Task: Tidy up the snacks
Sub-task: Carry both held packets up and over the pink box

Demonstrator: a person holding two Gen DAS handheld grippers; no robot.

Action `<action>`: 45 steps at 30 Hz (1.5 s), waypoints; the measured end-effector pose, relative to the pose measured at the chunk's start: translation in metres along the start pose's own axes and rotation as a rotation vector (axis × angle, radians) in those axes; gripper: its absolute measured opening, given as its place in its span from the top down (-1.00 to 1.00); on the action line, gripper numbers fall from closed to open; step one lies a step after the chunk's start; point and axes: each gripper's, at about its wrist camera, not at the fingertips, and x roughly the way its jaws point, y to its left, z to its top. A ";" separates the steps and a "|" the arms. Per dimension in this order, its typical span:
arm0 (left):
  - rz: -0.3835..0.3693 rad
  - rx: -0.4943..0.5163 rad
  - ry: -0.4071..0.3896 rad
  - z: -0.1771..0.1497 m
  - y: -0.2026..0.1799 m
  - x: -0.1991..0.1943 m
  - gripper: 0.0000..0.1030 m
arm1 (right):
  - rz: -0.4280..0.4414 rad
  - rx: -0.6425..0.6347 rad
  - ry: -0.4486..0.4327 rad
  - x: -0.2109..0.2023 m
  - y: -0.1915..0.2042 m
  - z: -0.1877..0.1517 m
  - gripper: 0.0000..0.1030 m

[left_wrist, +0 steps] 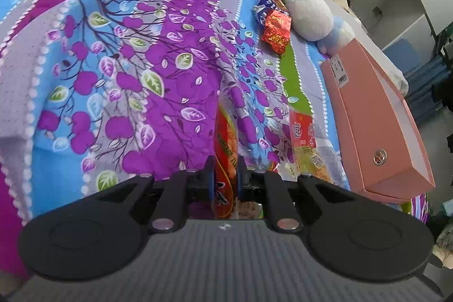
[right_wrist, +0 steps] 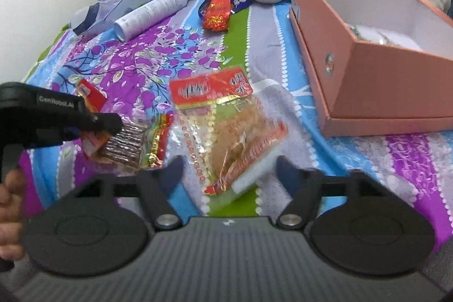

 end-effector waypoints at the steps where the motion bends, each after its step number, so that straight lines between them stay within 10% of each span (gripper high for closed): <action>1: 0.001 -0.002 -0.001 -0.001 0.000 -0.002 0.70 | 0.004 -0.015 -0.009 -0.004 0.000 -0.001 -0.57; 20: 0.117 0.091 0.069 0.005 -0.026 0.007 0.70 | 0.086 -0.340 0.050 0.064 -0.010 0.023 -0.74; 23: 0.125 0.113 0.077 0.009 -0.032 0.009 0.70 | 0.145 -0.241 0.102 0.078 -0.023 0.030 -0.75; 26: 0.121 0.122 0.073 0.015 -0.038 0.009 0.72 | 0.172 -0.144 0.112 0.084 -0.033 0.033 -0.68; 33: 0.102 0.150 0.038 0.024 -0.054 -0.003 0.75 | 0.131 -0.109 0.104 0.070 -0.032 0.035 0.15; 45: 0.049 0.218 -0.034 0.034 -0.089 -0.050 0.78 | 0.066 -0.018 -0.051 -0.010 -0.038 0.049 0.21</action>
